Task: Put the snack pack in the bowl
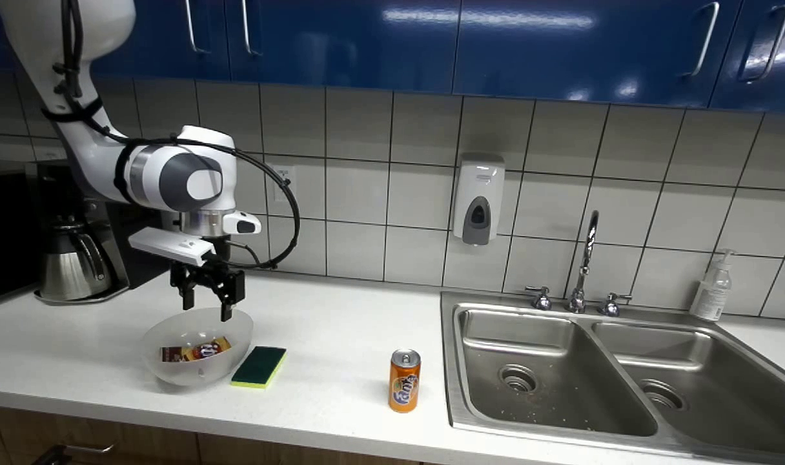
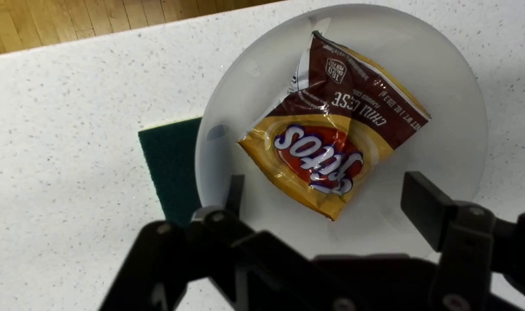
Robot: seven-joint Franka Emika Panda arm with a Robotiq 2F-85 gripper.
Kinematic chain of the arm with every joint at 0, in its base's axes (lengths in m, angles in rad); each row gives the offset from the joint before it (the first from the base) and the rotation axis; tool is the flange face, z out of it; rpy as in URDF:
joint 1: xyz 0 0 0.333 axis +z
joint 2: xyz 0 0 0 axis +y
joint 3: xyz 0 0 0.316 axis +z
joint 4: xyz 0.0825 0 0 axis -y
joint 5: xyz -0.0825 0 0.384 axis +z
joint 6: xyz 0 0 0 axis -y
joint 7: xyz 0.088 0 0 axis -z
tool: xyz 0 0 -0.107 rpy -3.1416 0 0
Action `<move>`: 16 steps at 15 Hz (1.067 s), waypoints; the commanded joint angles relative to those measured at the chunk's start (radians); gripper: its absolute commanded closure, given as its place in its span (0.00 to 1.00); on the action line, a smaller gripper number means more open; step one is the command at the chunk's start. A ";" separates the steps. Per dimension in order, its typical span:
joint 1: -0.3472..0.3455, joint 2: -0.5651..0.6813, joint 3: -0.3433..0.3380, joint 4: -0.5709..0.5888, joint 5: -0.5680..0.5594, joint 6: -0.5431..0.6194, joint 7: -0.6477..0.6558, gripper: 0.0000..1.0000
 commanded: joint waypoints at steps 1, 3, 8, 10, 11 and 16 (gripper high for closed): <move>-0.059 -0.134 0.045 -0.048 0.085 -0.119 -0.172 0.00; -0.061 -0.216 0.037 -0.082 0.111 -0.180 -0.246 0.00; -0.034 -0.431 0.001 -0.187 0.113 -0.321 -0.354 0.00; -0.024 -0.516 -0.012 -0.228 0.098 -0.374 -0.369 0.00; -0.019 -0.558 -0.018 -0.247 0.091 -0.404 -0.375 0.00; -0.004 -0.591 -0.034 -0.255 0.076 -0.433 -0.342 0.00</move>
